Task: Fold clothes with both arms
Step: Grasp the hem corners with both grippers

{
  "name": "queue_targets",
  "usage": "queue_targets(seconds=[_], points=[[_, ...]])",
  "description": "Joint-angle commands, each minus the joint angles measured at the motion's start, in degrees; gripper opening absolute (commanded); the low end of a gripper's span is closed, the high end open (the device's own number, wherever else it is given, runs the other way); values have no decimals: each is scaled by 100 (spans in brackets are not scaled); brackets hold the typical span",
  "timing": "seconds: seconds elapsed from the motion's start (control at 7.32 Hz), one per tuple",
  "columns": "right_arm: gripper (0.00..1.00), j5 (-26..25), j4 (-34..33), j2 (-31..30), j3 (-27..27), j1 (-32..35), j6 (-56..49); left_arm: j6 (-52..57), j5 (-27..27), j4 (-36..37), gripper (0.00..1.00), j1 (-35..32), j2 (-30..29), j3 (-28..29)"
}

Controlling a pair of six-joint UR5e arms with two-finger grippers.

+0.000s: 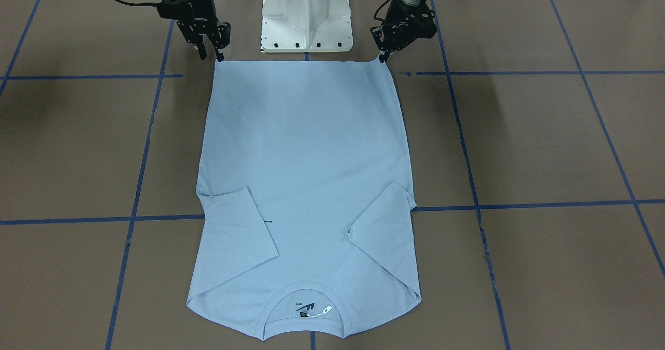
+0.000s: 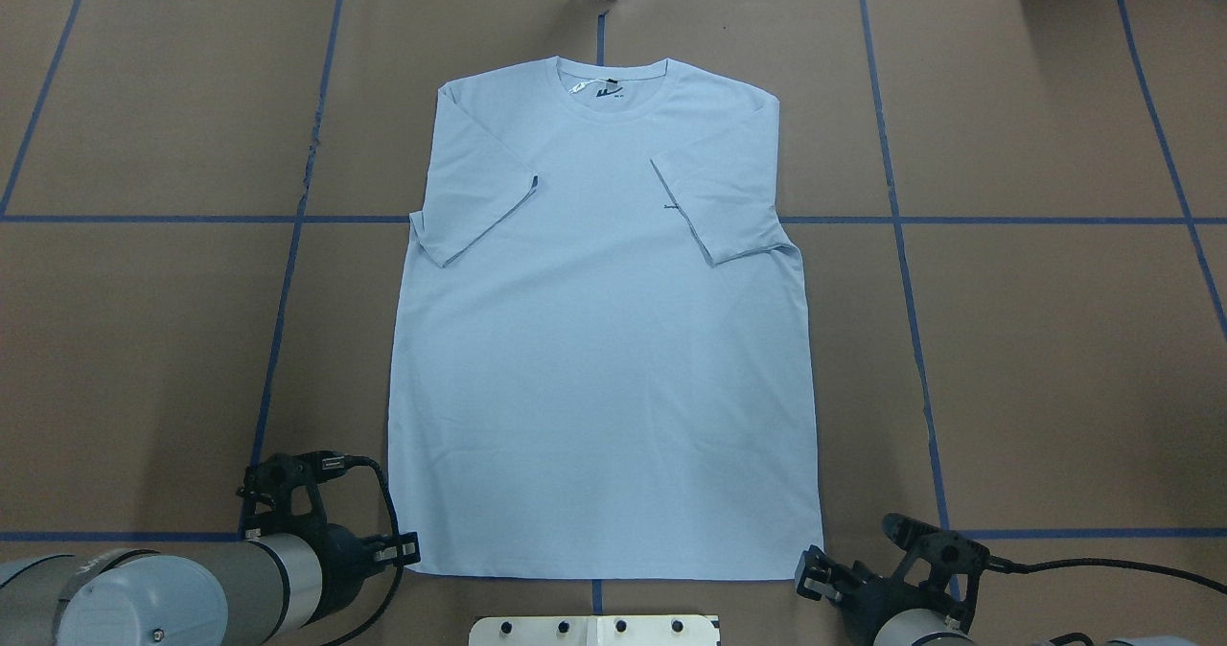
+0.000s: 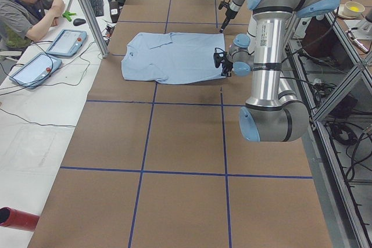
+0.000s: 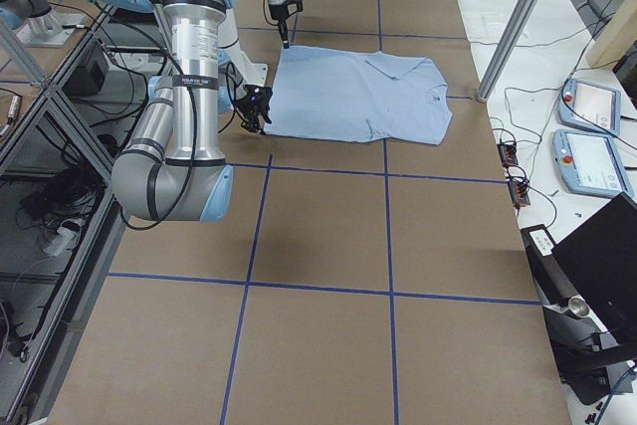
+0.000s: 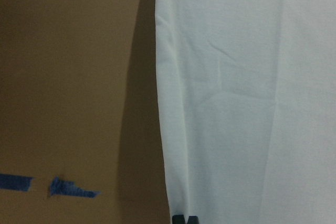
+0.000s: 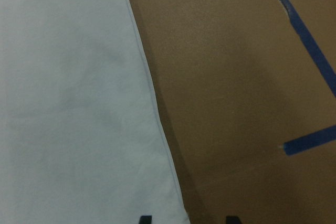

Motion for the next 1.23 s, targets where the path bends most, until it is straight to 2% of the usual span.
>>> queue_targets(seconds=[0.0,0.14,0.82,1.09], points=[[56,-42,-175,234,-73,-38,10,-1,0,-7,0,1,4,-18],[56,-42,-377,436,-143,-38,10,-1,0,-7,0,1,4,-27],[55,-42,-475,421,-249,-3,-34,-10,9,-16,0,18,12,-36],[35,-68,-476,430,-284,23,-25,-10,9,-16,0,27,13,-36]])
